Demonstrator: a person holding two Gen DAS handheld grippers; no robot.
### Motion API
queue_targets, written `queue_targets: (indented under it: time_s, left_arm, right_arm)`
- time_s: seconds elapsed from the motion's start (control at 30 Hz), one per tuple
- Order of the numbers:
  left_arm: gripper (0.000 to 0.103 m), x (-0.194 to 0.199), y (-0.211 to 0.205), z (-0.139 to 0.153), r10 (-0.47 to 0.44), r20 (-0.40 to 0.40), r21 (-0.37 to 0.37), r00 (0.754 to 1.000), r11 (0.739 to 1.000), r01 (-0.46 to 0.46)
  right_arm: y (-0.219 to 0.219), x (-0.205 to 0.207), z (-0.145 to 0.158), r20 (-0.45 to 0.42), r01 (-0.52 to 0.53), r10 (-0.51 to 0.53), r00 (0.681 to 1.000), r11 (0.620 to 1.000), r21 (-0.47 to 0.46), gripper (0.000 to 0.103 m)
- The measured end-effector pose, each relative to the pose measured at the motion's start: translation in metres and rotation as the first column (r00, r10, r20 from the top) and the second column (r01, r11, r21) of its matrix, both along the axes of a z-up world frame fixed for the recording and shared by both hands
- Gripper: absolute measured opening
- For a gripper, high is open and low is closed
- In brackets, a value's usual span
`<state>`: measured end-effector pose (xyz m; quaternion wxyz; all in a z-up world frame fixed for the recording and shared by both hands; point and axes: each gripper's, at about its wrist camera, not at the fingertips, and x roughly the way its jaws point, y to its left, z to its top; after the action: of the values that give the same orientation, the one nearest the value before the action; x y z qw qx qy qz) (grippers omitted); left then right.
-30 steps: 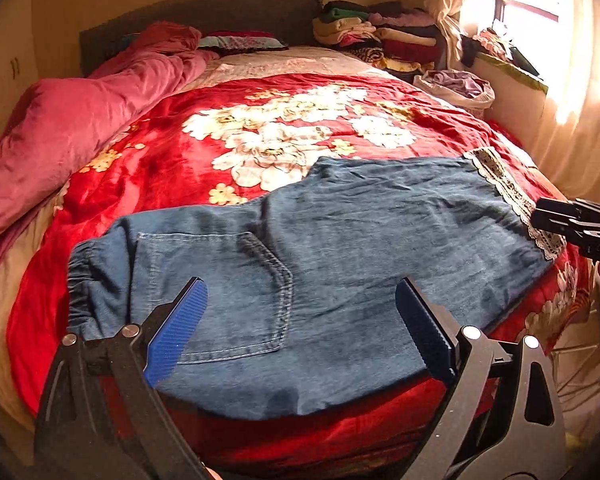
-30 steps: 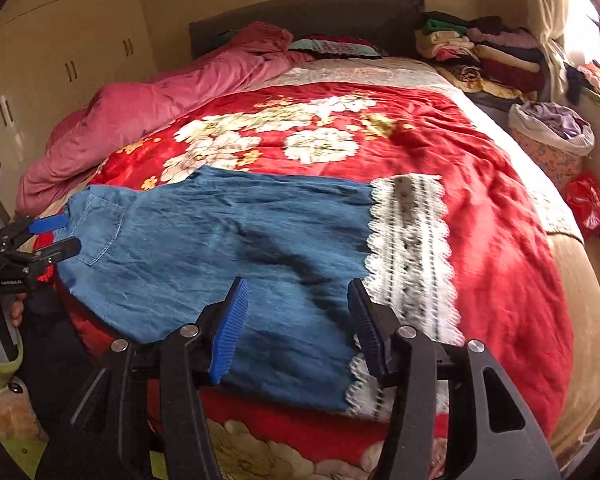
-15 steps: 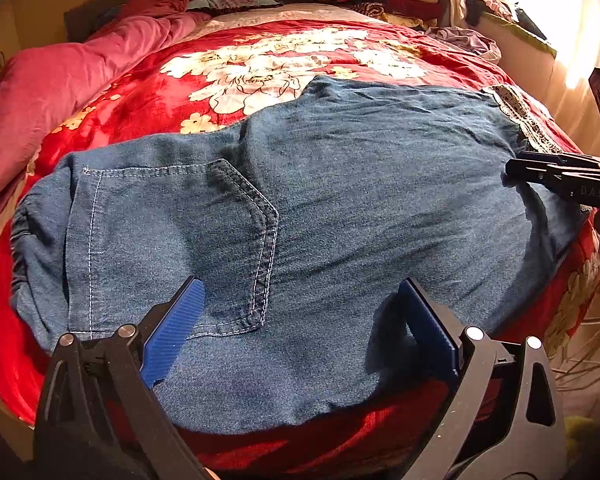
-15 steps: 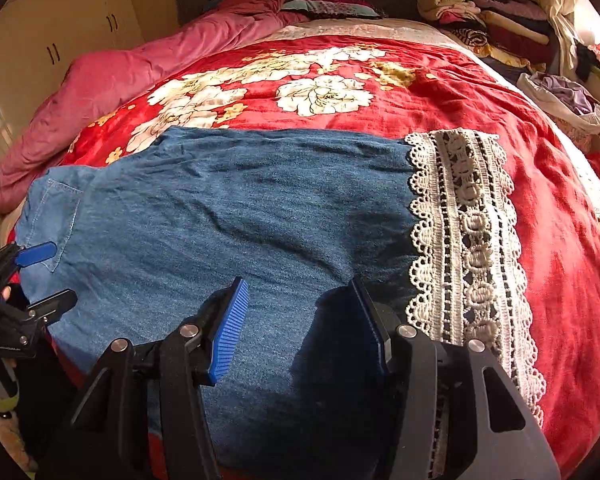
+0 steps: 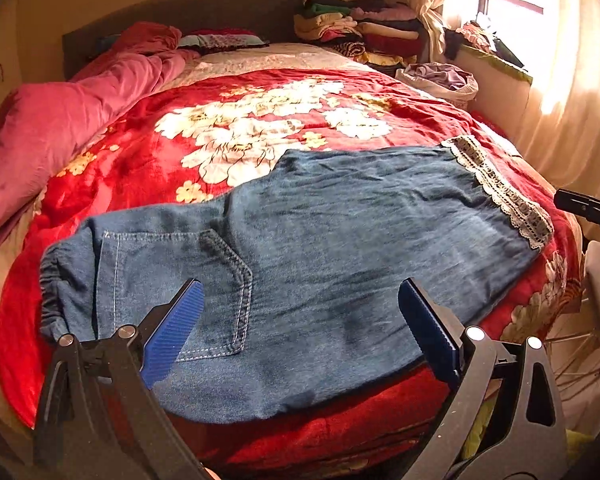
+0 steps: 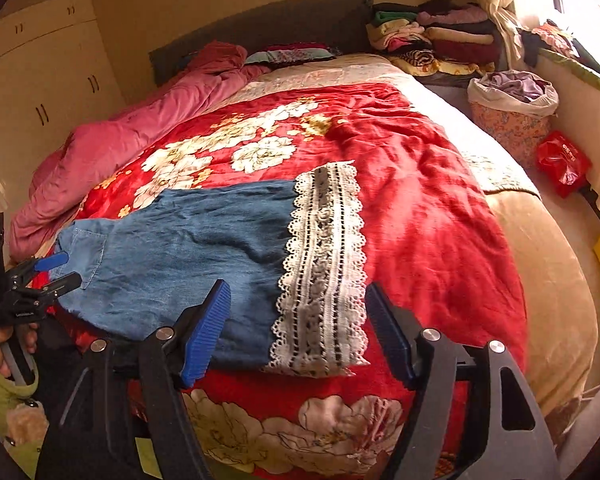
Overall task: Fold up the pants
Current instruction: 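Grasp the lace hem with both grippers side by side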
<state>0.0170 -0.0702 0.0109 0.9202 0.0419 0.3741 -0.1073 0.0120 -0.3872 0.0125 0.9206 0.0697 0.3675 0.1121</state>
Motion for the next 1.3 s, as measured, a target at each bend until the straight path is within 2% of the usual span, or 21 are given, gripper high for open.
queue_targets:
  time_s: [0.27,0.63,0.9,1.1,1.3]
  left_arm:
    - [0.093,0.027,-0.039,0.015,-0.084,-0.009,0.013,0.996,0.996,0.085]
    - [0.093,0.077,-0.107,0.026,-0.217,-0.017,0.068,0.976,0.974,0.218]
    - [0.093,0.118,-0.143,0.016,-0.299,-0.067,0.06,0.952,0.951,0.303]
    - [0.093,0.157,-0.166,-0.002,-0.325,-0.099,0.121,0.941,0.934,0.335]
    - [0.091,0.187,-0.187,-0.016,-0.4,-0.158,0.096,0.903,0.904,0.417]
  right_arm:
    - [-0.013,-0.009,-0.01,-0.003,0.032,-0.032,0.999,0.998,0.048,0.073]
    - [-0.014,-0.01,-0.037,-0.046,0.037,-0.032,0.998,0.993,0.109,0.074]
    - [-0.008,-0.003,-0.048,-0.063,0.039,-0.03,0.998,0.989,0.141,0.074]
    - [-0.006,0.007,-0.057,-0.092,0.08,-0.066,0.994,0.985,0.154,0.074]
    - [-0.002,0.017,-0.06,-0.093,0.098,-0.083,0.992,0.98,0.171,0.074]
